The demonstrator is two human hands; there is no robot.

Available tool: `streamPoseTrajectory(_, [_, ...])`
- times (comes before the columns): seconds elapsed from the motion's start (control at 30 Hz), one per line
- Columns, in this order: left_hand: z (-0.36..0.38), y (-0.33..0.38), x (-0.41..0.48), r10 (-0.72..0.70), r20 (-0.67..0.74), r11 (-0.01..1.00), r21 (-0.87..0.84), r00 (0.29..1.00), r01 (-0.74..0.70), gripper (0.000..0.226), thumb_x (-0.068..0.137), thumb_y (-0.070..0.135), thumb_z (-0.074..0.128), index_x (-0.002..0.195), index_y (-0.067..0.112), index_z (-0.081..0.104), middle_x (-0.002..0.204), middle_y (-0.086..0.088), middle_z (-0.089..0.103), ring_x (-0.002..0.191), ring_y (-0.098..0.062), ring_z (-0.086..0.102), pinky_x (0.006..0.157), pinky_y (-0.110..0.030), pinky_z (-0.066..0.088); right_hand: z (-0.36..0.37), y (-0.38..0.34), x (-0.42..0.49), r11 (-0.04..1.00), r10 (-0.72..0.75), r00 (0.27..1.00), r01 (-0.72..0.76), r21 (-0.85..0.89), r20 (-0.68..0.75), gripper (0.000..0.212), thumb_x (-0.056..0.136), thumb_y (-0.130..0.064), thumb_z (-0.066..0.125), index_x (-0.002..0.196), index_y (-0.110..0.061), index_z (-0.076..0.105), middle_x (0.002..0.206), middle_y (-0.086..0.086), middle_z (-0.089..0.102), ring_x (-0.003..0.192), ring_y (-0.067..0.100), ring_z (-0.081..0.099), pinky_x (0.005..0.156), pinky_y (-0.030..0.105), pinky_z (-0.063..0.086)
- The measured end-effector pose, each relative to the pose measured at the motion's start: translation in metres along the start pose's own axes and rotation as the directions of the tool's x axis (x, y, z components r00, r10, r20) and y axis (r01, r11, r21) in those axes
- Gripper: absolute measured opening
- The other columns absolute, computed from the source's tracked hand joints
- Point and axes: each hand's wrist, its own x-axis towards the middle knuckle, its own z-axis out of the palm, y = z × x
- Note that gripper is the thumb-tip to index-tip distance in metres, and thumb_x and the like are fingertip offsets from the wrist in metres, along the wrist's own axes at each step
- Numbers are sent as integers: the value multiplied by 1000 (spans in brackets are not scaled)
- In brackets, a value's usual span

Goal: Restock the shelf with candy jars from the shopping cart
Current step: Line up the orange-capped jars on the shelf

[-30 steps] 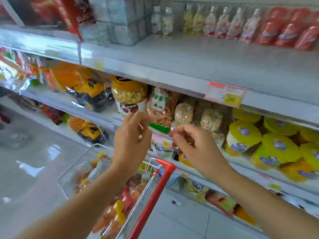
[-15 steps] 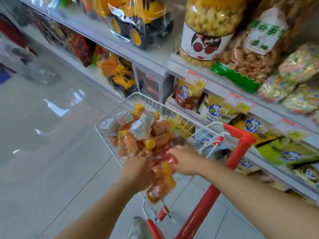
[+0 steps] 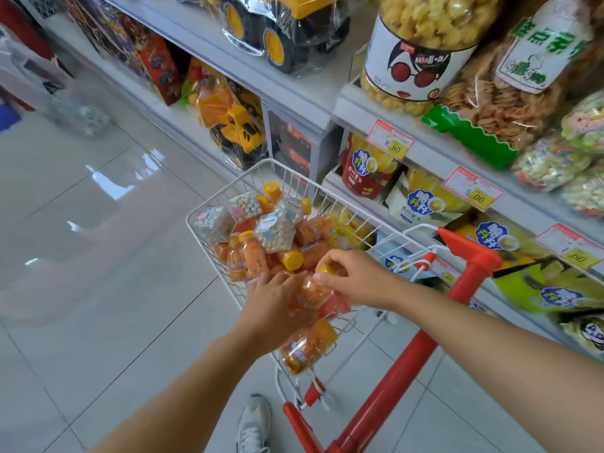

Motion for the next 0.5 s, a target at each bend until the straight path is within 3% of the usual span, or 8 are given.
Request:
streamPoseTrajectory(0.13, [-4,5,3,-125,-10,967,-224,992,120,38,86,43,65,116,22,58,105,7,58,101,-18,55,88,-37,49,-3,-4,-1,981,87,996,-90,172,25,40,94,-53,45,121,-24,54,117,-2,59,109,14,55,93,36,46])
streamPoseTrajectory(0.2, [-6,1,1,-213,-54,939,-285,975,190,29,86,42,65,104,21,57,96,4,63,86,-16,60,74,-36,52,4,-5,-4,986,161,984,-163,27,71,33,98,-39,39,120,-17,50,112,2,57,104,18,53,85,35,44])
streamPoseTrajectory(0.27, [-10,-2,-1,-308,-101,899,-356,946,254,27,87,39,65,99,20,52,89,3,63,77,-13,58,62,-28,46,16,-5,-9,968,149,968,-101,-229,204,26,92,-33,51,110,-14,52,103,3,57,95,20,54,74,32,44])
streamPoseTrajectory(0.33, [-14,-5,-4,-360,-111,872,-394,926,292,27,87,37,66,100,19,49,83,5,61,71,-9,56,58,-25,41,32,-1,-13,921,144,940,-14,-388,309,25,85,-30,65,101,-14,54,99,4,59,92,23,57,73,32,48])
streamPoseTrajectory(0.43, [-20,-8,-8,-370,-70,850,-428,926,307,31,87,36,67,103,18,49,83,6,60,73,-9,56,60,-25,42,39,2,-15,916,121,954,-1,-401,274,25,77,-29,74,79,-22,50,84,0,55,83,22,56,64,31,46])
streamPoseTrajectory(0.5, [-23,-7,-9,-363,-55,831,-470,930,297,32,86,34,69,105,18,49,86,5,61,75,-10,58,61,-26,45,29,0,-16,962,83,968,-15,-274,237,25,76,-31,75,87,-20,55,86,1,58,83,21,57,65,33,47])
